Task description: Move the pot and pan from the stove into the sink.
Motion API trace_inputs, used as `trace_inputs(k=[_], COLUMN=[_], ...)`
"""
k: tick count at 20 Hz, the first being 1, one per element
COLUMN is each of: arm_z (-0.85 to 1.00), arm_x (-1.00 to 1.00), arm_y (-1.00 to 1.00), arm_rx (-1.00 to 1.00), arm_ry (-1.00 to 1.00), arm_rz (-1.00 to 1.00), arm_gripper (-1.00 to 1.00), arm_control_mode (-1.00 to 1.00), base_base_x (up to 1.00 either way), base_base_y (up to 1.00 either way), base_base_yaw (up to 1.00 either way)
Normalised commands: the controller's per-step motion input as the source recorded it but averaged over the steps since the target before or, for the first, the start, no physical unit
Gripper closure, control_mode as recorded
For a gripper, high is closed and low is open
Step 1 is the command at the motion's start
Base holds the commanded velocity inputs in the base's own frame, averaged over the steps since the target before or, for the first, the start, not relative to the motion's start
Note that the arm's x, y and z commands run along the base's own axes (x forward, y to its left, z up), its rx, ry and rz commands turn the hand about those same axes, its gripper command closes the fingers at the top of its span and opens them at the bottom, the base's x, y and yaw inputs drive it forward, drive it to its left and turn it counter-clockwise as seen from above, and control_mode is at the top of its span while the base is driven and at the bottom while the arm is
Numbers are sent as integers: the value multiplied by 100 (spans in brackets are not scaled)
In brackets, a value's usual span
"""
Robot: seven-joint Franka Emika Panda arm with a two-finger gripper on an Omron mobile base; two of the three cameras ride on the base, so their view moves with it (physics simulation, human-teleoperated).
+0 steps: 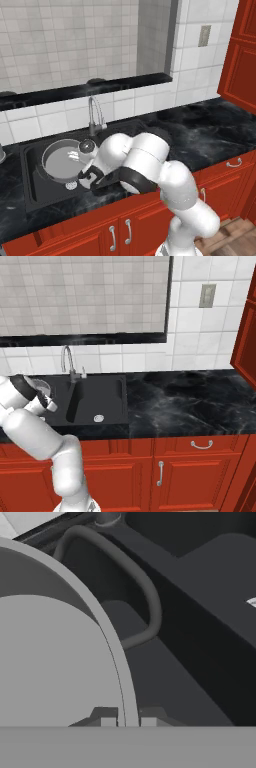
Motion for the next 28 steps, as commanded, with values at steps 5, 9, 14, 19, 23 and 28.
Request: trace_inputs(k=[5,9,14,19,23,28], arm_z=[-46,-34,-11,0,22,73], arm_x=[16,18,12,0,0,0], arm_y=[27,21,7,0,0,0], arm_rx=[-5,-2,0,0,1,5], arm_ry=[-5,-4,0,0,0,2], arm_rz=[0,0,0,0,0,0], arm_gripper=[100,100,100,-100,-100,-100], arm_control_mode=[-100,-100,-100,-100,-100,-100], base_base_x=[0,0,0,0,0,0], base_base_y=[0,0,0,0,0,0], base_base_yaw=[0,0,0,0,0,0])
